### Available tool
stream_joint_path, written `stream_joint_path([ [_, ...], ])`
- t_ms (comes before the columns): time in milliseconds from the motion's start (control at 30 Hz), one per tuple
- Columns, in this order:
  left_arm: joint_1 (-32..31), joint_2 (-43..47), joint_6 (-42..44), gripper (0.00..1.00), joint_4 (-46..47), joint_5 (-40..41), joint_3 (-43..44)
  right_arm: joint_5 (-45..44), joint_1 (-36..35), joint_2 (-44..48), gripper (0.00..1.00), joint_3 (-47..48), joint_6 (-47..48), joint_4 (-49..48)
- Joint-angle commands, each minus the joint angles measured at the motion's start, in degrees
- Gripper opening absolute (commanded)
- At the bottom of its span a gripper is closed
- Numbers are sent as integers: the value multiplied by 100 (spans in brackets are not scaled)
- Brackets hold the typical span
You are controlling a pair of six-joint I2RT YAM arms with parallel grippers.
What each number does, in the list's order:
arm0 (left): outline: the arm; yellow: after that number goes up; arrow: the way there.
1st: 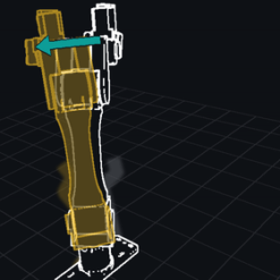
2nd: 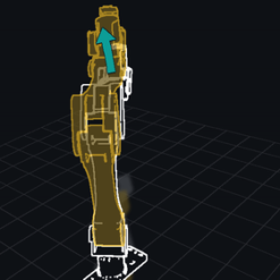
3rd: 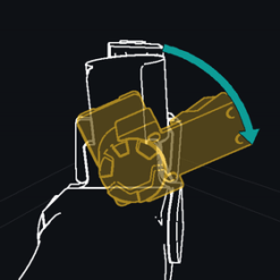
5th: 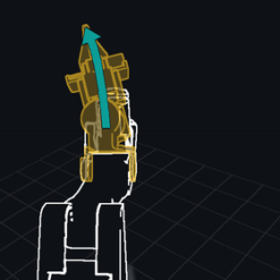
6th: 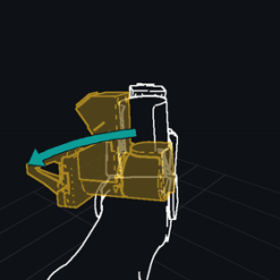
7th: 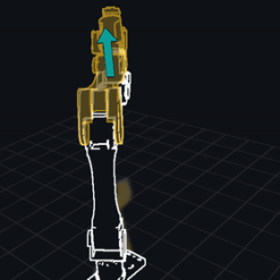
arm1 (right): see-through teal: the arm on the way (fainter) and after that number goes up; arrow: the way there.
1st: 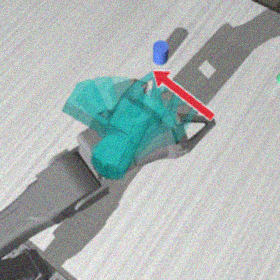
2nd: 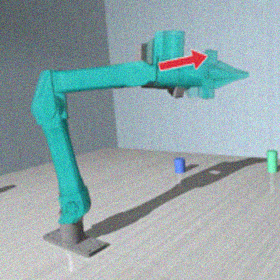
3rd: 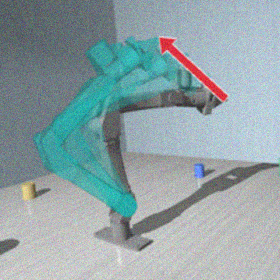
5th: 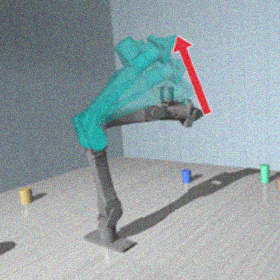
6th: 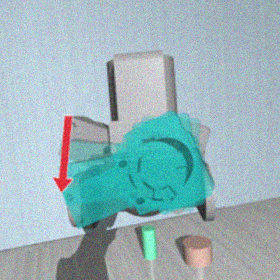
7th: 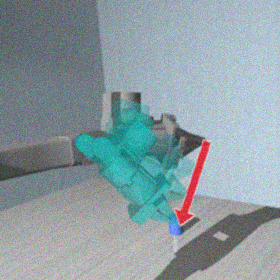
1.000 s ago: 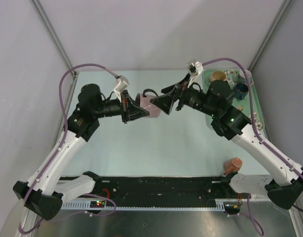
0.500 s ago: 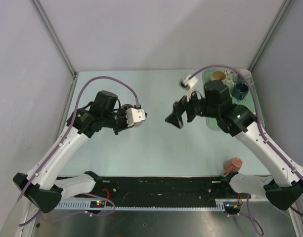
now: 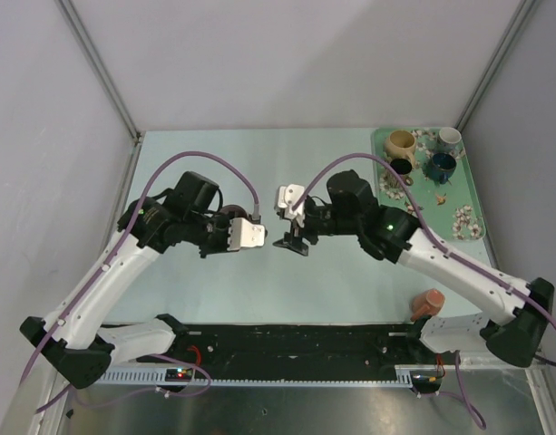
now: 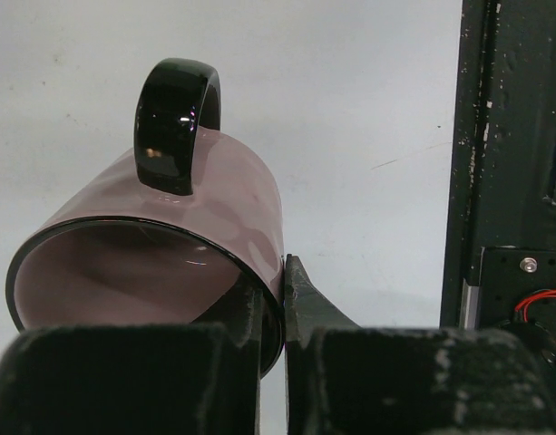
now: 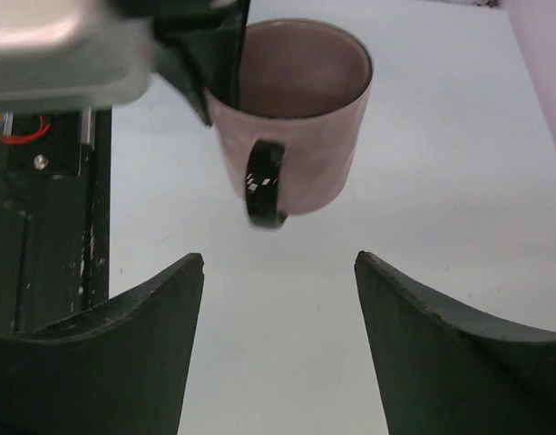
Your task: Turn the mug right side up
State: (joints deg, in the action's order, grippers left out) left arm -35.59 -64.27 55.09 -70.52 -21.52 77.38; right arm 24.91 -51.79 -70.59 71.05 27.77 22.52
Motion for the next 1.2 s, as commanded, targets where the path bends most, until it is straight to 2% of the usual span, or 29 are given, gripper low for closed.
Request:
stream_joint_path([
  [0,-43,134,136,0,147,-251,364,379,30,-361,69,54,-117,-1183],
  [233,-52,82,-34,0,152,-381,429,817,20,-872,59,294,-77,-1228],
  [333,-51,80,-71,0,156,-394,435,835,-24,-1043,51,458,-95,-1163],
  [467,-59,64,-134,0,148,-422,438,768,-63,-1235,31,606,-182,-1248],
  [567,-52,64,-207,0,158,-392,436,642,-62,-1356,8,776,-253,-1151],
  [600,-52,64,-235,0,160,-360,436,601,-61,-1363,4,808,-241,-1056],
  [667,-44,64,-317,19,163,-262,446,458,-20,-1353,1,826,-209,-844],
  [767,-32,103,-438,79,228,-79,460,170,120,-1237,0,663,-252,-592],
  [800,-25,114,-477,89,274,8,461,101,193,-1132,0,559,-297,-636],
  [833,-8,129,-541,94,354,82,466,53,260,-1045,0,366,-364,-697],
  [900,24,139,-670,98,548,270,483,11,429,-805,0,1,-519,-892],
  [1100,85,90,-1099,100,972,778,784,-218,1218,-148,0,-727,-724,-781],
  [1167,94,66,-1227,100,1023,861,892,-163,1866,153,0,-1030,-802,-764],
])
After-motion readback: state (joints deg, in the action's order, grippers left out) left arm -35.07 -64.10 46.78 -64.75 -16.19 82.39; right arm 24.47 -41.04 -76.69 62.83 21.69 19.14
